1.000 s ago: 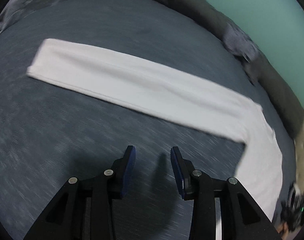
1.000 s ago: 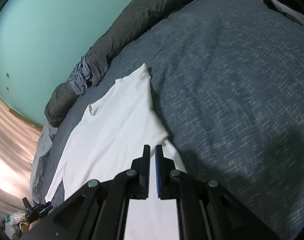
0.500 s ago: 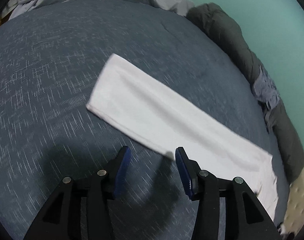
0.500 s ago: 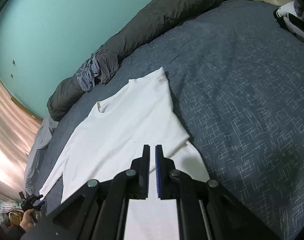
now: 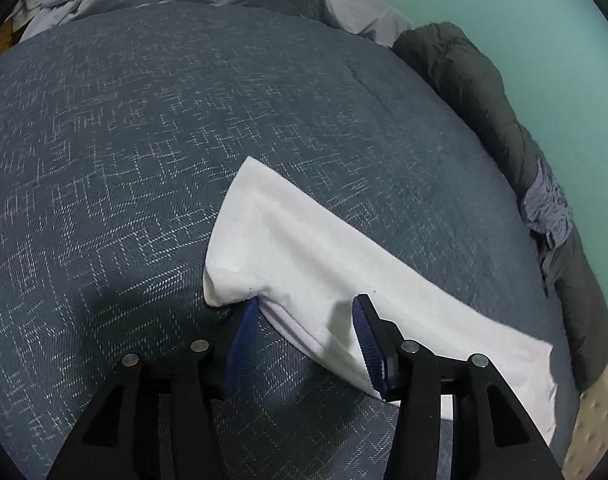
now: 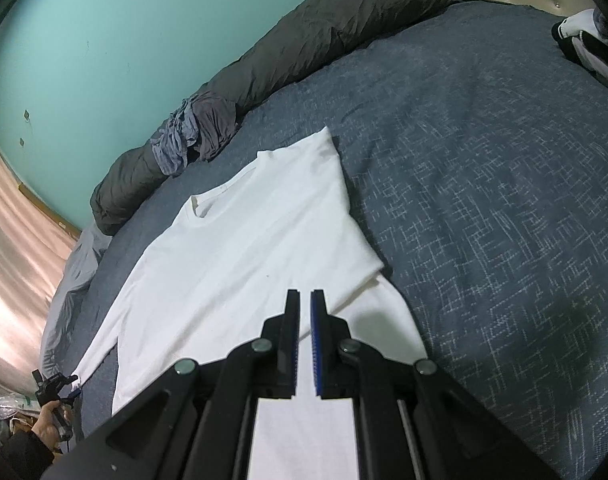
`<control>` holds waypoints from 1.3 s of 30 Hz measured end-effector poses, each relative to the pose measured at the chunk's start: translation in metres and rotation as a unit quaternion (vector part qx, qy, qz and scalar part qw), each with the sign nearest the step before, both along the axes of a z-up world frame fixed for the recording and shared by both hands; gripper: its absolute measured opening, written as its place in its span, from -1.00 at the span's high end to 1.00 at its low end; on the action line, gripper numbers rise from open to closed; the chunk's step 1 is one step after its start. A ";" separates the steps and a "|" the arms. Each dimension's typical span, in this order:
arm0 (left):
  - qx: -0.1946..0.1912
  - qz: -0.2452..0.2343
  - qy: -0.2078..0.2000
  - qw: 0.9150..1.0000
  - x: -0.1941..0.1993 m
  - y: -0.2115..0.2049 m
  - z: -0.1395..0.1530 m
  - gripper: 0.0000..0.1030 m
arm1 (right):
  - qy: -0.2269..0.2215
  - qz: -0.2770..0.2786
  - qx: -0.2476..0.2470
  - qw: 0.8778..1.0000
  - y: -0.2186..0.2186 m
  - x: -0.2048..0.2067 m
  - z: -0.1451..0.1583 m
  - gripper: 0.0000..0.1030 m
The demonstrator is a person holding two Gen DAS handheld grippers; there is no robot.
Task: Fold clothes
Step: 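Grasp the other sleeve cuff with the left tool and lift it, then carry the held cuff across the shirt body with the left tool, release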
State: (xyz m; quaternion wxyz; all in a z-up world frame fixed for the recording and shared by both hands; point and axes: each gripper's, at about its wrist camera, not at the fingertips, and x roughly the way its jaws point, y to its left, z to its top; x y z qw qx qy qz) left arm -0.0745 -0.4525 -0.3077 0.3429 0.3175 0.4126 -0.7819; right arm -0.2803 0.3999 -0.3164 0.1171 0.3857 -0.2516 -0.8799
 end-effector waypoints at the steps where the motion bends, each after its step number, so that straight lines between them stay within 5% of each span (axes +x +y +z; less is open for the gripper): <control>1: -0.003 -0.003 -0.002 1.000 -0.005 -0.001 0.000 0.06 | 0.000 -0.001 0.000 1.000 0.000 0.000 0.000 0.90; 3: -0.006 -0.005 -0.009 1.000 -0.009 -0.004 -0.001 0.61 | 0.001 -0.002 -0.001 1.000 0.001 0.001 0.000 0.90; 5: -0.004 -0.007 -0.011 1.000 -0.008 -0.006 -0.002 0.78 | 0.001 -0.004 -0.003 1.000 0.002 0.002 0.000 0.90; 15: -0.056 -0.059 0.002 0.997 -0.035 0.010 0.055 0.91 | 0.003 -0.008 -0.017 1.000 0.006 0.003 0.002 0.90; 24: -0.115 -0.192 0.064 0.973 -0.104 0.123 0.160 0.91 | 0.009 -0.010 -0.042 0.999 0.014 0.005 0.006 0.90; 30: -0.132 -0.299 0.107 0.939 -0.163 0.239 0.218 0.91 | 0.015 -0.017 -0.063 0.998 0.027 0.006 0.010 0.90; 34: -0.157 -0.397 0.119 0.896 -0.197 0.341 0.246 0.91 | 0.018 -0.025 -0.073 0.997 0.038 0.006 0.011 0.90; 39: -0.157 -0.500 0.120 0.843 -0.216 0.463 0.230 0.91 | 0.017 -0.034 -0.092 0.995 0.051 0.006 0.010 0.90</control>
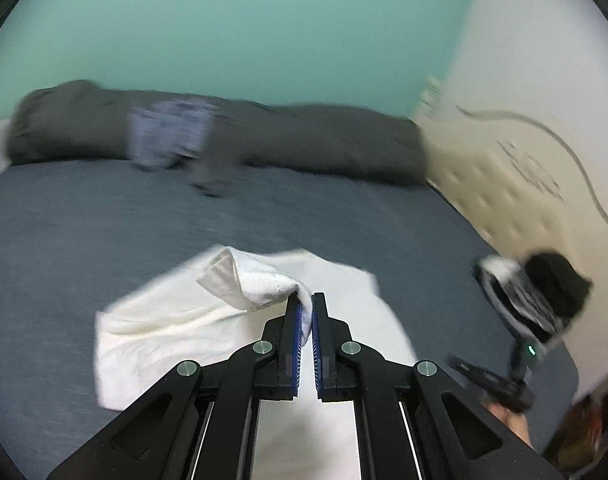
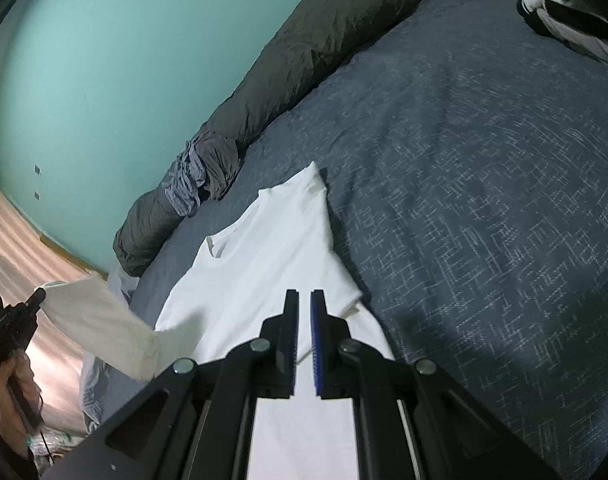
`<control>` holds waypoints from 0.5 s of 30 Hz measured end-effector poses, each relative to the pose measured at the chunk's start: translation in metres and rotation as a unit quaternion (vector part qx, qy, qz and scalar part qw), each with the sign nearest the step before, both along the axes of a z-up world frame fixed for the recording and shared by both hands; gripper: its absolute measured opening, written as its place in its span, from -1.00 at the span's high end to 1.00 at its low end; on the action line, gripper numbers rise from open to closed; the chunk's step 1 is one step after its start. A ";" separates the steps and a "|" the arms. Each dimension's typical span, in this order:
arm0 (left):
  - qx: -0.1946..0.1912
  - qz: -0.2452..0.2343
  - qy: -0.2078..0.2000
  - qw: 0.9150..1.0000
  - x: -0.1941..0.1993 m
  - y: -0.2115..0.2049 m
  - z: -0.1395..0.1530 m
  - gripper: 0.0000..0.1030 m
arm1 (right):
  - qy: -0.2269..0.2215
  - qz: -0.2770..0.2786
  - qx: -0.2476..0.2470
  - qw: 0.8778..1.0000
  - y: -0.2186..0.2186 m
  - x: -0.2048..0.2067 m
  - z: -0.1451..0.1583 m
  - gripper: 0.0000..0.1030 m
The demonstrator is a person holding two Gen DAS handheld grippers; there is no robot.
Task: Fold clothes
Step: 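Carry the held cuff across the shirt body with the left tool, release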
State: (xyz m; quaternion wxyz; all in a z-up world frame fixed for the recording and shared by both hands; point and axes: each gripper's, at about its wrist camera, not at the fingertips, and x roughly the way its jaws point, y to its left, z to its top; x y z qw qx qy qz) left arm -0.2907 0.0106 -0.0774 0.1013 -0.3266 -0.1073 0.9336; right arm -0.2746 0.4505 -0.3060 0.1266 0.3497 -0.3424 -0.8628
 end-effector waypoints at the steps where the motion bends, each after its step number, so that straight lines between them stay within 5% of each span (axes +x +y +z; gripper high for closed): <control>1: -0.006 -0.019 -0.005 1.000 0.000 0.020 -0.009 0.91 | 0.001 -0.002 -0.004 1.000 0.002 0.000 0.000 0.90; 8: -0.046 -0.094 -0.079 0.991 0.010 0.129 -0.101 0.91 | 0.000 -0.002 -0.026 1.000 0.011 0.001 -0.002 0.90; 15: -0.076 -0.109 -0.134 0.982 0.036 0.154 -0.177 0.90 | -0.008 0.034 -0.030 0.999 -0.005 -0.002 -0.005 0.90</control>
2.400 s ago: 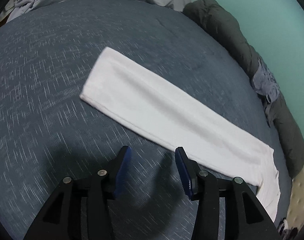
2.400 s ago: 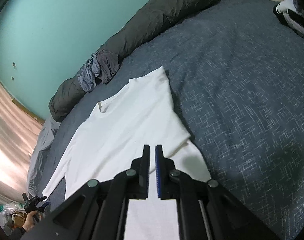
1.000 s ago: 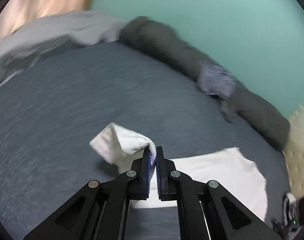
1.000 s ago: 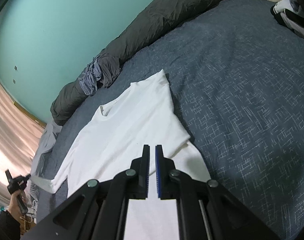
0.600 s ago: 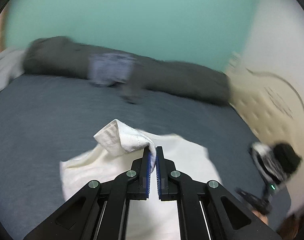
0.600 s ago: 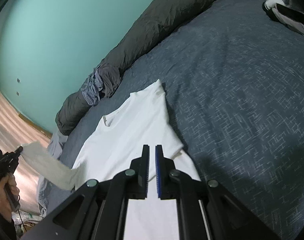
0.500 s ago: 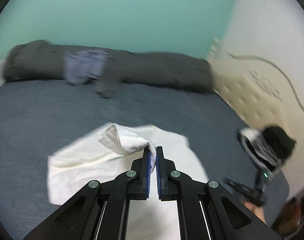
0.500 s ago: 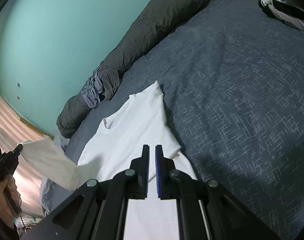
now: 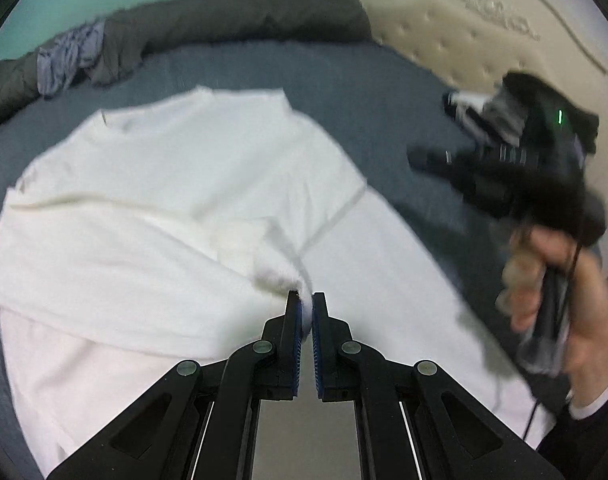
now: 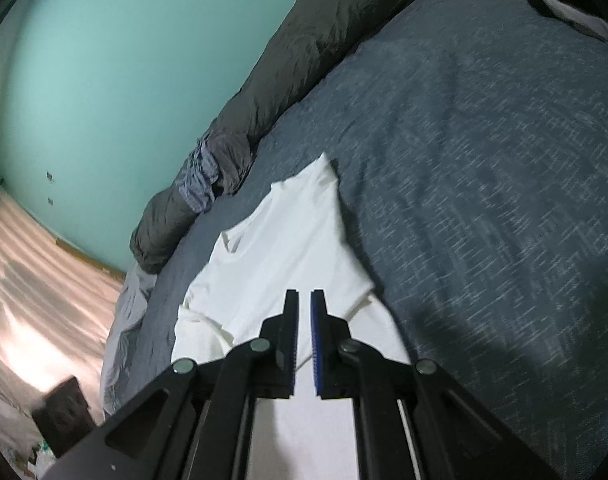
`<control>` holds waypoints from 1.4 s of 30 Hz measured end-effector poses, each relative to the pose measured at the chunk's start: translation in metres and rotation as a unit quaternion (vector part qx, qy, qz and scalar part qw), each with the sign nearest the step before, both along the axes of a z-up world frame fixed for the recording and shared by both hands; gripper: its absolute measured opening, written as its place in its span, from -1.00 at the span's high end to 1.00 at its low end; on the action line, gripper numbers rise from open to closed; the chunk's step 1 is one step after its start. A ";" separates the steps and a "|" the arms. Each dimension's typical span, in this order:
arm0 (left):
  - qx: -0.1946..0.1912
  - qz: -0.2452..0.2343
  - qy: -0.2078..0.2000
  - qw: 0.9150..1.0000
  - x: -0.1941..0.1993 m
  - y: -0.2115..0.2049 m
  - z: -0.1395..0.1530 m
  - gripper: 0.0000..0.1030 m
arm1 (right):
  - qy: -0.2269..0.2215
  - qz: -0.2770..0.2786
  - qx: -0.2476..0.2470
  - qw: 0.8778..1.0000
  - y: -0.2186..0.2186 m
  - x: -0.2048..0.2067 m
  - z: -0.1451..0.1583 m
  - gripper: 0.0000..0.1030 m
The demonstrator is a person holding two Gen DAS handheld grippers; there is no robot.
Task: Fold clothes
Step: 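Carry the held cuff across the shirt body with the left tool, release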
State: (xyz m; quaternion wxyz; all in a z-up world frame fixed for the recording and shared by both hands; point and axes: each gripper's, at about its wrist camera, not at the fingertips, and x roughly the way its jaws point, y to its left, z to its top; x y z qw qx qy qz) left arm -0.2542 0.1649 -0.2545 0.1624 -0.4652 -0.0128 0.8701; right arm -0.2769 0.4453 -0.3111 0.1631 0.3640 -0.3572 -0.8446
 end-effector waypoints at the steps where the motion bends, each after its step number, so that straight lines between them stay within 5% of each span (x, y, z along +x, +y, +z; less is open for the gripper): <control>1: -0.004 -0.005 -0.006 1.000 0.002 0.001 -0.004 0.90 | -0.002 0.007 0.001 1.000 -0.004 -0.001 -0.001 0.89; 6: -0.002 -0.012 -0.012 1.000 0.009 -0.005 -0.009 0.74 | -0.021 0.055 -0.003 0.998 -0.030 -0.005 -0.010 0.87; 10: 0.013 -0.013 -0.018 1.000 0.018 -0.017 -0.009 0.24 | -0.050 0.106 -0.013 0.993 -0.055 -0.010 -0.023 0.34; 15: 0.013 -0.001 -0.012 1.000 0.032 -0.040 -0.007 0.21 | -0.068 0.147 0.002 0.987 -0.079 -0.010 -0.031 0.34; 24: 0.023 0.101 -0.019 0.994 0.046 -0.124 -0.022 0.20 | -0.077 0.190 0.026 0.978 -0.104 -0.007 -0.042 0.34; 39: 0.061 0.158 -0.006 0.986 0.074 -0.184 -0.024 0.20 | -0.127 0.176 0.070 0.974 -0.107 0.030 -0.049 0.35; 42: 0.070 0.163 -0.003 0.984 0.080 -0.191 -0.025 0.20 | -0.124 0.173 0.078 0.974 -0.111 0.035 -0.046 0.78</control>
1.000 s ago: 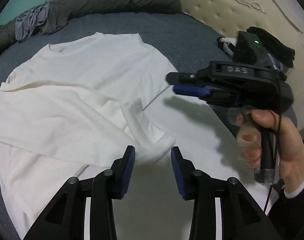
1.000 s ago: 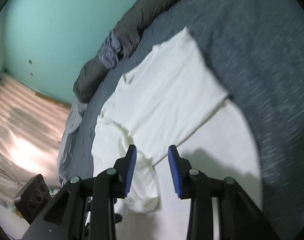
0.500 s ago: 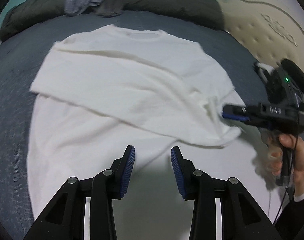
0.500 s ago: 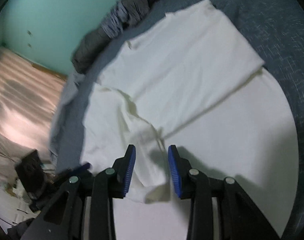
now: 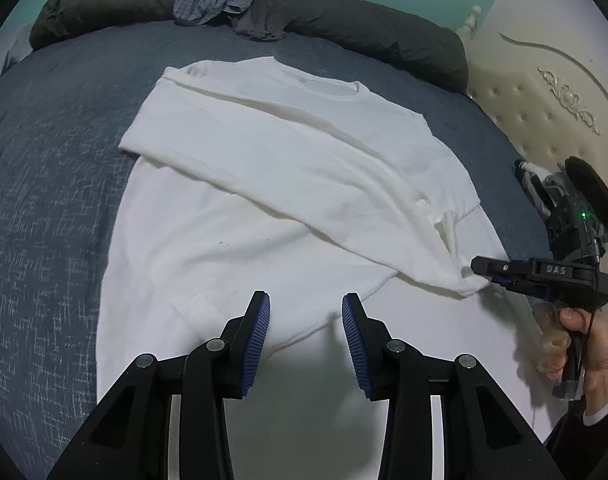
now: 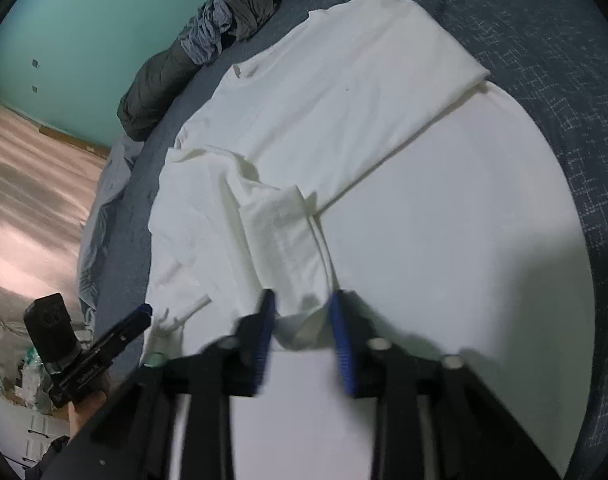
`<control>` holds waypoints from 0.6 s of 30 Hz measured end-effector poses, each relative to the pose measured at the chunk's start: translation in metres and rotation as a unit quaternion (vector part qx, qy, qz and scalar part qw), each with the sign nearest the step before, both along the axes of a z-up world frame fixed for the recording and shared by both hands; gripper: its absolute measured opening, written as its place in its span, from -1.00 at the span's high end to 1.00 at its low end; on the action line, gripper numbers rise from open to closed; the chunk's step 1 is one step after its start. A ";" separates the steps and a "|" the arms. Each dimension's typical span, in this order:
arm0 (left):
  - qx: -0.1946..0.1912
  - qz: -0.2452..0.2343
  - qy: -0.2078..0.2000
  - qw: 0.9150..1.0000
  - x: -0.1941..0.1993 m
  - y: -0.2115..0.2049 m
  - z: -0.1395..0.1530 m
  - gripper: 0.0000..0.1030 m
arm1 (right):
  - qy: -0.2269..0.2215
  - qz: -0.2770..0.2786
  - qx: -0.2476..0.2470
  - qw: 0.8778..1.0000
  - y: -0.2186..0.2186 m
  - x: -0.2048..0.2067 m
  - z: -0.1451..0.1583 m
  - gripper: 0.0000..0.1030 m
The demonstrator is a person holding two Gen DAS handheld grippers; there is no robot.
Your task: Fold clothes
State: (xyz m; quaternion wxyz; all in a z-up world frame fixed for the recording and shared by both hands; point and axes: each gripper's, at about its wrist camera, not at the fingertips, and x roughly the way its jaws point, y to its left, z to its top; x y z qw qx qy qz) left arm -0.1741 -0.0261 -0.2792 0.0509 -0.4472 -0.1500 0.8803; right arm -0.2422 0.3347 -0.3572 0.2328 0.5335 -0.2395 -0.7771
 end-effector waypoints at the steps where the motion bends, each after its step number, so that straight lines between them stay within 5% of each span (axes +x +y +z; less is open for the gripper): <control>1: 0.003 0.002 0.001 1.000 0.002 -0.002 0.000 0.20 | 0.003 0.001 0.001 1.000 -0.002 0.002 0.001 0.84; 18: 0.025 0.032 0.024 0.999 0.017 -0.046 0.021 0.20 | 0.079 -0.064 0.031 0.994 0.012 0.046 0.084 0.97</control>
